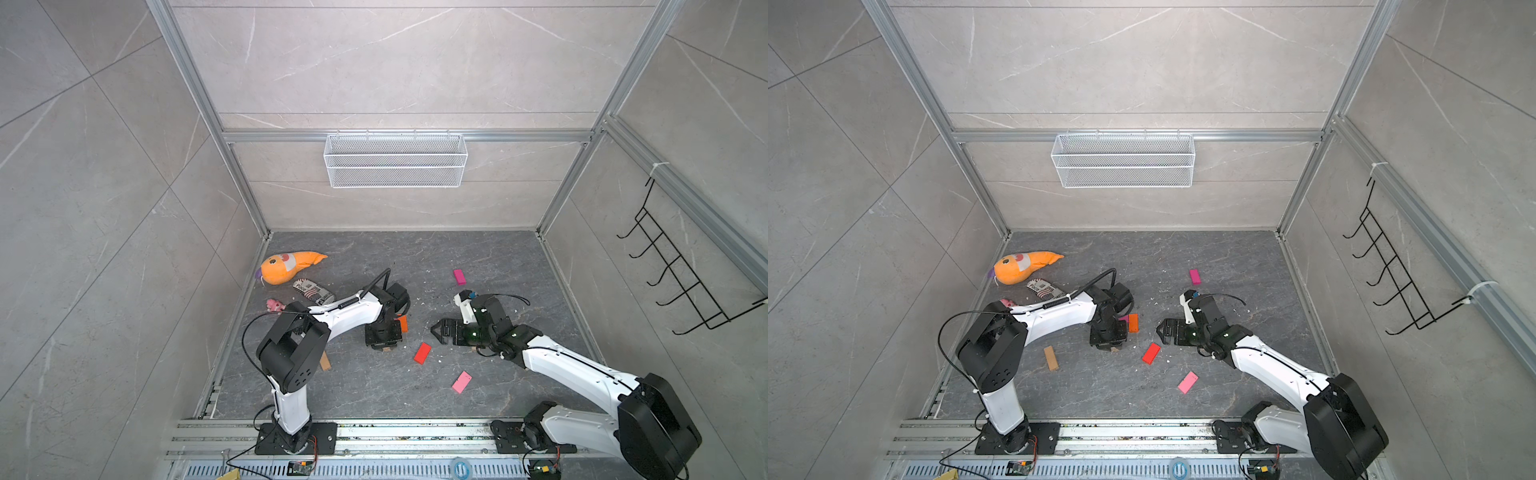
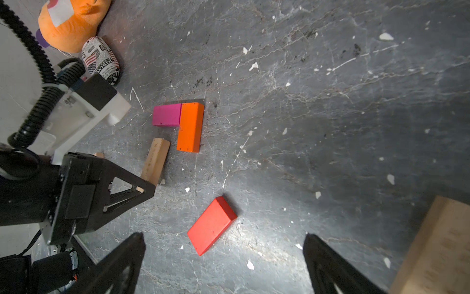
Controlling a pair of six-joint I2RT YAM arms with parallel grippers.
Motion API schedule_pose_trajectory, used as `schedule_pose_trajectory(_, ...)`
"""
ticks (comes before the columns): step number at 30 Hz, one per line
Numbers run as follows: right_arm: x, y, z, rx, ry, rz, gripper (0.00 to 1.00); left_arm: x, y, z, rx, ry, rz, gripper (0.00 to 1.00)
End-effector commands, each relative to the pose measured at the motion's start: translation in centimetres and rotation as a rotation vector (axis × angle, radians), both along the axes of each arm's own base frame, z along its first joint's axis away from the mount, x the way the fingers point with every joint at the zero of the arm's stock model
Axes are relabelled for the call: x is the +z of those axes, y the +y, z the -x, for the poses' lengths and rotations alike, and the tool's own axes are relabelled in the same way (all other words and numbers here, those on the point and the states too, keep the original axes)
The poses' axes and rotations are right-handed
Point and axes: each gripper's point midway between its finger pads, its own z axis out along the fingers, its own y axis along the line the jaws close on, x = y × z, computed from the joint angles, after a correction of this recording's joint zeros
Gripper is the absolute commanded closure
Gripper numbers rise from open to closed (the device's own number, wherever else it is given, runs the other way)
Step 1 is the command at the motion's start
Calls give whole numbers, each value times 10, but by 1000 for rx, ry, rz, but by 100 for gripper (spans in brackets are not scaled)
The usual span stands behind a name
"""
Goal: Assemble the letter p with building blocks
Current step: Assemble the building block at the center of the board.
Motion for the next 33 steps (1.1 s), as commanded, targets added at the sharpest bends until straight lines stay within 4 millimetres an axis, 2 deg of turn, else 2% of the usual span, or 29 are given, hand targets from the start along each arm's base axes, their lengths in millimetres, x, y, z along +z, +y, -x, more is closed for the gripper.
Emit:
schedule_pose_trajectory(1,-2,2,0,3,10,-16,0,-1,6,1,9,11,-41,81)
schedule_pose_trajectory(33,-13,5,6,17,45,-36,0,-10,7,-10,33,-6,-97,81)
